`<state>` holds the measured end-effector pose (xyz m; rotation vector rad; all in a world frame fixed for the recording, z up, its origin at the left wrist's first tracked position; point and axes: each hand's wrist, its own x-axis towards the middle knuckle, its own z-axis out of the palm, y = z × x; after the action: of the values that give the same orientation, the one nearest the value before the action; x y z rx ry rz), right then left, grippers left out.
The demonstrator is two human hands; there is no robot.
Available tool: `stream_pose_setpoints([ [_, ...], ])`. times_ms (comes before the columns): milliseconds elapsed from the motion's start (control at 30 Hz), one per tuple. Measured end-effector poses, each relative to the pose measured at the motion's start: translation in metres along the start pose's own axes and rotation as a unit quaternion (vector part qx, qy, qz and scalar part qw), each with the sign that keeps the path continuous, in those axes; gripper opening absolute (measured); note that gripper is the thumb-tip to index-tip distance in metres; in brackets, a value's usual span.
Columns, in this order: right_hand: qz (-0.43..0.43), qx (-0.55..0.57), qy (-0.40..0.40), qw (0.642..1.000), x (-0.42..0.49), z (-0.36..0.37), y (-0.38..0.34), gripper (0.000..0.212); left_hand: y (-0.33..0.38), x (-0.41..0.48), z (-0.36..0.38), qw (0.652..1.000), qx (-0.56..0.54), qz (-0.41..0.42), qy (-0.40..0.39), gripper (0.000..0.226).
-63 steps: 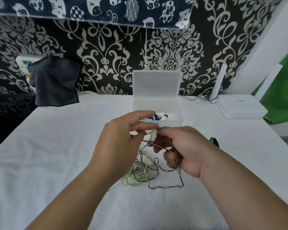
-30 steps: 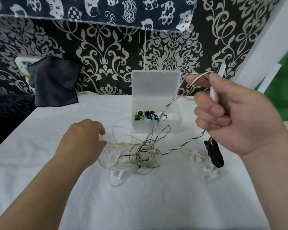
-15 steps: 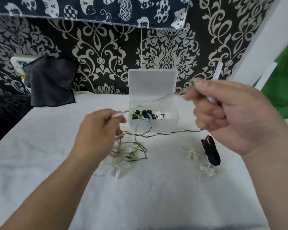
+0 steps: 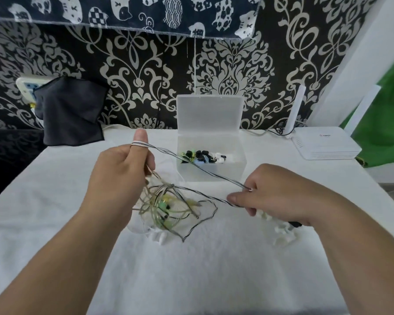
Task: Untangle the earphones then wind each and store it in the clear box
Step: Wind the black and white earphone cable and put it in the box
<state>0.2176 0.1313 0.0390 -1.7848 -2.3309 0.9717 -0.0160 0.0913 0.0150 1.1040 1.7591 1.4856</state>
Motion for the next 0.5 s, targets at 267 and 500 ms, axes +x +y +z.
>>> stream_pose_setpoints([
  [267, -0.039, 0.325, 0.161, 0.931, 0.008, -0.003, -0.001, 0.048, -0.015, 0.010, -0.010, 0.990, -0.019, -0.015, -0.139, 0.049],
  [500, -0.067, 0.665, -0.003, 0.744, 0.001, -0.004, -0.019, 0.028, -0.012, 0.005, -0.009, 0.969, -0.029, 0.003, -0.247, 0.059],
])
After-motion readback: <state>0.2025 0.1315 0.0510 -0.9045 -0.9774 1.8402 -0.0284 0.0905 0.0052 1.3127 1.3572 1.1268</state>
